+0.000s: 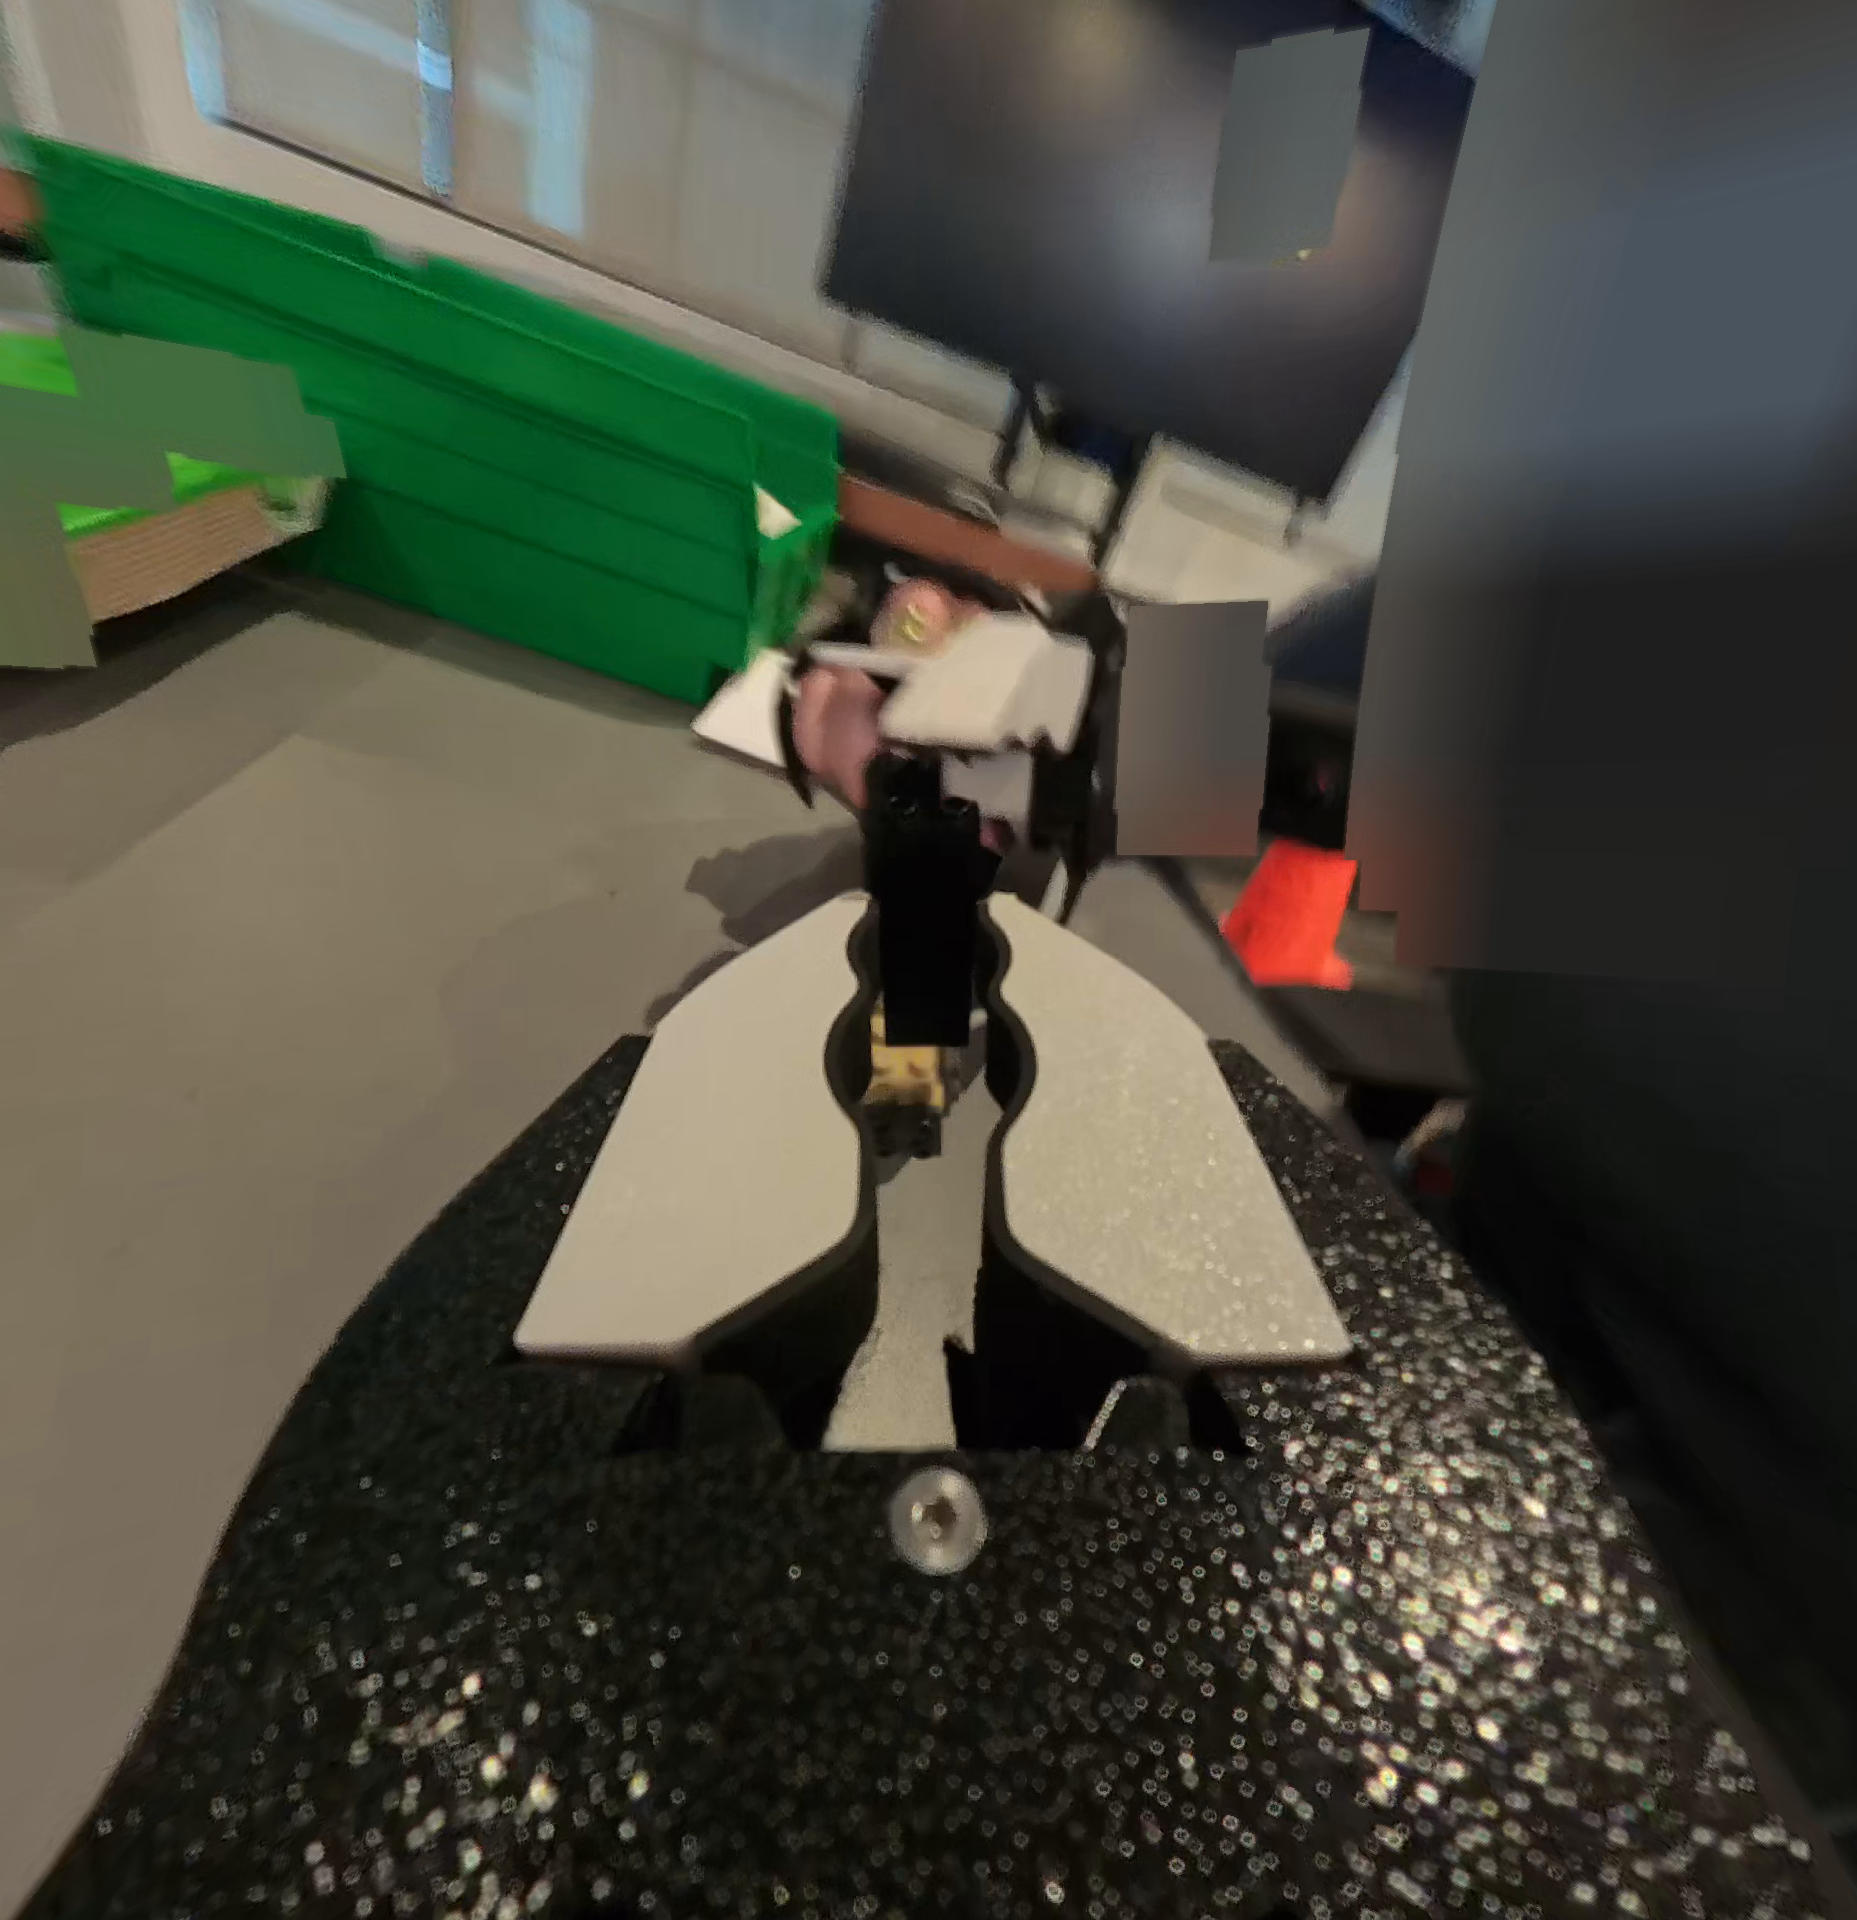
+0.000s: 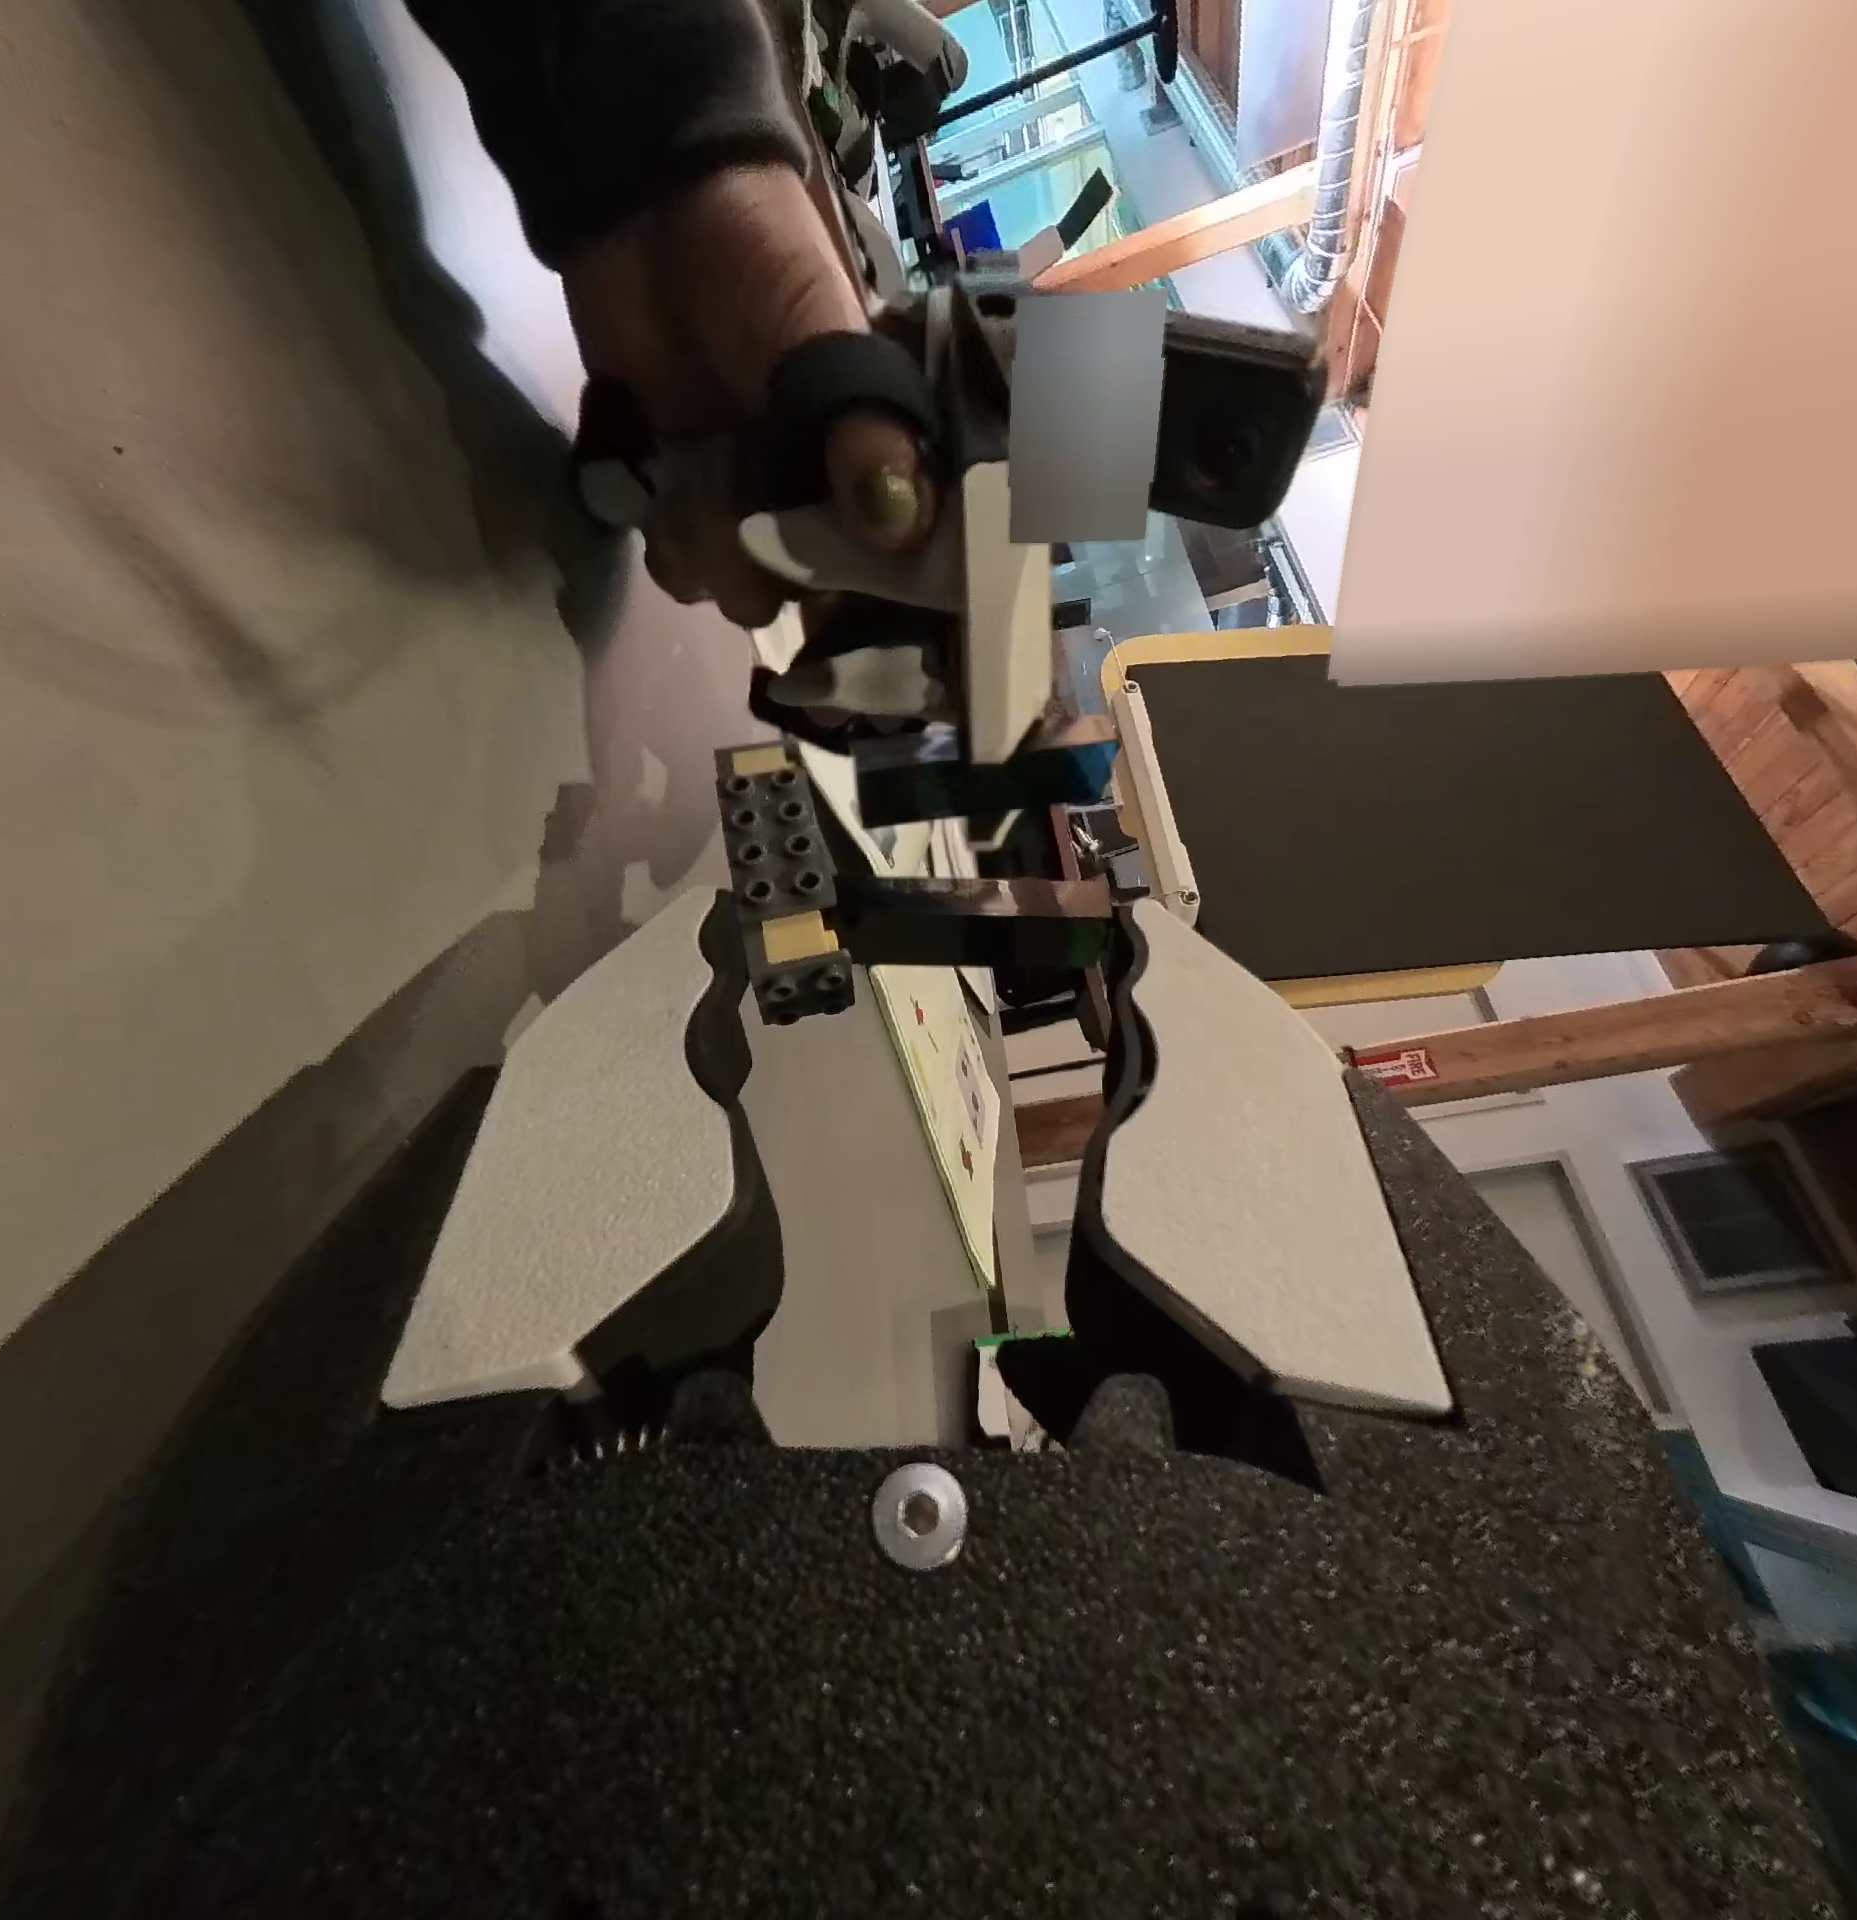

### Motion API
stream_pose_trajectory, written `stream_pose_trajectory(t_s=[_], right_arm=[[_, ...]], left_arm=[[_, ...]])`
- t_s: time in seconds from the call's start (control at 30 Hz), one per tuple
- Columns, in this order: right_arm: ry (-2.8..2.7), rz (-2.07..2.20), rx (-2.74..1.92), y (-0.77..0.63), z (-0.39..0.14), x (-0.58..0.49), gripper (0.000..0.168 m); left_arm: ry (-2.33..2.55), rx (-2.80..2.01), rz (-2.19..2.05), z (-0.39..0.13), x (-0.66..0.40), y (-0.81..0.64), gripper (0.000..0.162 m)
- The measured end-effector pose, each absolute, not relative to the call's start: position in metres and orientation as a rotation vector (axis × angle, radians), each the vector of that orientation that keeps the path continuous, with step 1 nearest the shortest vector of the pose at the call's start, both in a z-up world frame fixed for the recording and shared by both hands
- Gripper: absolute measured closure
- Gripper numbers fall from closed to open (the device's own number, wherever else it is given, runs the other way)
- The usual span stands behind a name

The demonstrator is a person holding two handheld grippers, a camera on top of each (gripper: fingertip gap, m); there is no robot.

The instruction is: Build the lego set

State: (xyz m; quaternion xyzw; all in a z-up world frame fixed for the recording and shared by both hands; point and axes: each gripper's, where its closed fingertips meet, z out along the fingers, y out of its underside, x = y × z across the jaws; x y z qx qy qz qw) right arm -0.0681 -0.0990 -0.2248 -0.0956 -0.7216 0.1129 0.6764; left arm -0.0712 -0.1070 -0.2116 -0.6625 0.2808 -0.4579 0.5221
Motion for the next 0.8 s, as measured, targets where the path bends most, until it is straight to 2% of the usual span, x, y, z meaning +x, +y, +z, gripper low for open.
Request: stream_pose_trajectory(t_s=[0.1,0.2,0.4,0.47,0.53,0.63,0.8], right_arm=[[-1.623,0.254,-0.222,-0.097,-0.225,-0.068,0.101],[-1.615,0.285,-0.26,-0.093,-0.223,-0.068,0.101],[-1.585,0.386,-0.39,-0.079,-0.214,-0.068,0.102],[-1.575,0.423,-0.43,-0.076,-0.211,-0.068,0.101],[-1.575,0.466,-0.466,-0.074,-0.209,-0.068,0.102],[-1.582,0.538,-0.507,-0.074,-0.208,-0.067,0.102],[-1.594,0.666,-0.577,-0.078,-0.207,-0.069,0.102]], left_arm=[[0.543,-1.746,-1.097,-0.22,-0.09,-0.1,0.145],[0.454,-2.057,-0.936,-0.256,-0.114,-0.097,0.145],[0.49,-2.346,-0.818,-0.295,-0.117,-0.106,0.145],[0.527,-2.335,-0.82,-0.293,-0.113,-0.107,0.132],[0.534,-2.306,-0.766,-0.29,-0.116,-0.104,0.103],[0.631,-2.136,-0.506,-0.273,-0.126,-0.093,0.084],[0.979,-1.748,-0.224,-0.238,-0.089,-0.099,0.101]])
